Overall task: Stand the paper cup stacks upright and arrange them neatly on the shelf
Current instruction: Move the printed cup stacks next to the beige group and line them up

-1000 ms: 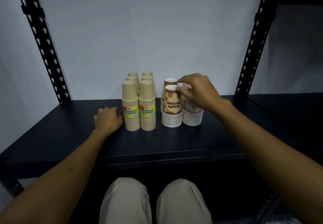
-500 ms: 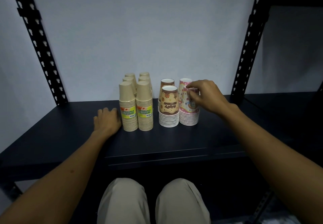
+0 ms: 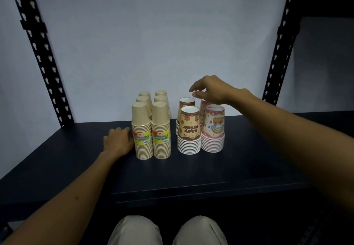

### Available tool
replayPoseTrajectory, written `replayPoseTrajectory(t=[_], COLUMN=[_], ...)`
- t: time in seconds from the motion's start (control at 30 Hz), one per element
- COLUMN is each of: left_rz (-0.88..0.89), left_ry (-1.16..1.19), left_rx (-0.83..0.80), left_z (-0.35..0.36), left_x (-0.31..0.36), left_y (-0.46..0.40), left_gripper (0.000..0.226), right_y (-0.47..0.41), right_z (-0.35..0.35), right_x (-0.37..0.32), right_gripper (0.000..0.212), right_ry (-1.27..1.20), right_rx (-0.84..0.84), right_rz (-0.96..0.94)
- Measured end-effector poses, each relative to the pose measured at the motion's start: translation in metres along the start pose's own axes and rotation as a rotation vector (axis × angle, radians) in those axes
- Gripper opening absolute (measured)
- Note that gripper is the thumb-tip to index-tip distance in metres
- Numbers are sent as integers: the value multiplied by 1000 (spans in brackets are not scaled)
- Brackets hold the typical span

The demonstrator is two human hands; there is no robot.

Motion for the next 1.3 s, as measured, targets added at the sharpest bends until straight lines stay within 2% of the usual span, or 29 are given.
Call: replayPoseTrajectory(t=[0.1, 0.27, 0.67, 1.3], left_rz=[29, 72, 85, 80], left_ry=[6, 18, 18, 19], left_rx=[21, 62, 96, 107], left_z=[0, 1, 2, 2], left_x=[1, 0, 1, 1], left_y=[-2, -2, -2, -1], left_gripper=[21, 18, 17, 17], right_y=[-21, -35, -45, -39], right_z=[15, 25, 38, 35], right_x=[-2, -8, -4, -3], right_gripper=[32, 34, 27, 28], right_ry=[93, 152, 44, 55], right_rx=[-154, -208, -103, -164], right_rz=[-11, -51, -51, -40])
Point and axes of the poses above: each hand's wrist, its own y-axis away from the middle knuckle, its own z-axis out of the palm, x = y × z, the point moved 7 cm from there along -y, towards the middle knuckle, and after that the axes turned 3 degrees about -x, right-handed, at the moved point
